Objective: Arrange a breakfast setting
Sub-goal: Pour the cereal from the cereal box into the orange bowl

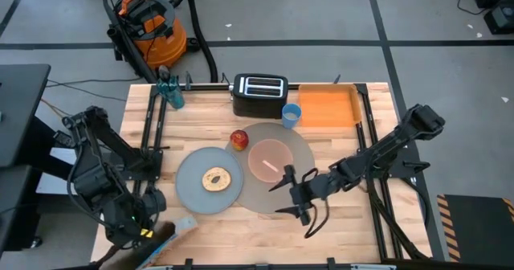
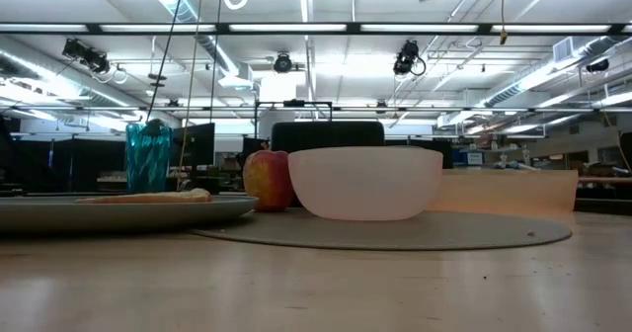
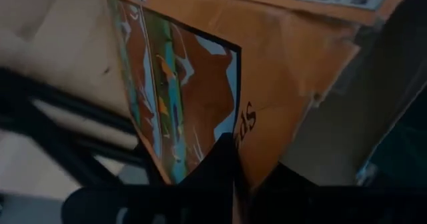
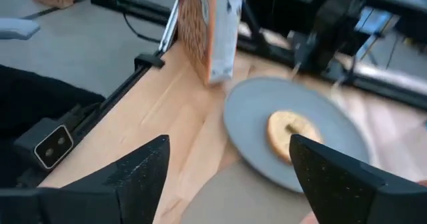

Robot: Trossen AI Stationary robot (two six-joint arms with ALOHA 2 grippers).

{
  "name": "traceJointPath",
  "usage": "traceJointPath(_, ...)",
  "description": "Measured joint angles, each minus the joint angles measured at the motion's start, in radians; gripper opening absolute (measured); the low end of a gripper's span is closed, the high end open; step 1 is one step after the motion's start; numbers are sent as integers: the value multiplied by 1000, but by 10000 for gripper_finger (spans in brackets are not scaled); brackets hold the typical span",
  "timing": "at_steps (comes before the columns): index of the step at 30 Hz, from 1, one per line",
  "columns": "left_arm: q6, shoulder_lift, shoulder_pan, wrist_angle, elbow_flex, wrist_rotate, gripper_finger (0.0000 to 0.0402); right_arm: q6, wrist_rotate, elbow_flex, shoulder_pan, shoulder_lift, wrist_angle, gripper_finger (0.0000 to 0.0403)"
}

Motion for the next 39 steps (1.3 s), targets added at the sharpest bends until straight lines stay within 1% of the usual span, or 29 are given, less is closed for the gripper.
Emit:
traceJointPath(4, 75, 1, 11, -4, 26, -41, 3, 50, -4, -1, 4, 102, 6, 332)
traceJointPath(7, 148, 1, 20, -4, 60, -93, 3, 73, -2, -2, 5, 172, 60, 340)
traceJointPath(10, 233, 1, 40, 3, 93, -126, 3, 74, -2, -2, 5, 241, 182, 346)
traceJointPath(13, 326, 1, 58, 7, 117, -149, 3, 122, 66, -2, 6, 324, 354, 347)
traceJointPath(15, 394, 1, 65, 21, 124, -167, 3, 151, 77, -2, 0, 390, 468, 346)
traceJointPath(17, 458, 1, 76, 57, 127, -176, 3, 166, 51, -2, -6, 455, 574, 345)
traceJointPath(21, 551, -1, 98, 113, 127, -180, 3, 212, -89, -1, -15, 556, 776, 345)
traceJointPath(24, 624, -5, 113, 126, 127, -192, 3, 223, -111, -1, -16, 618, 900, 349)
traceJointPath(28, 758, -6, 135, 152, 127, -212, 3, 230, -111, -1, -21, 664, 1086, 357)
traceJointPath(30, 826, -7, 151, 168, 127, -230, 3, 233, -120, -1, -26, 666, 1144, 360)
traceJointPath(34, 929, -19, 188, 189, 127, -248, 3, 199, -192, 0, -29, 643, 1166, 365)
traceJointPath(39, 980, -43, 225, 190, 127, -250, 3, 159, -273, 0, -28, 631, 1146, 366)
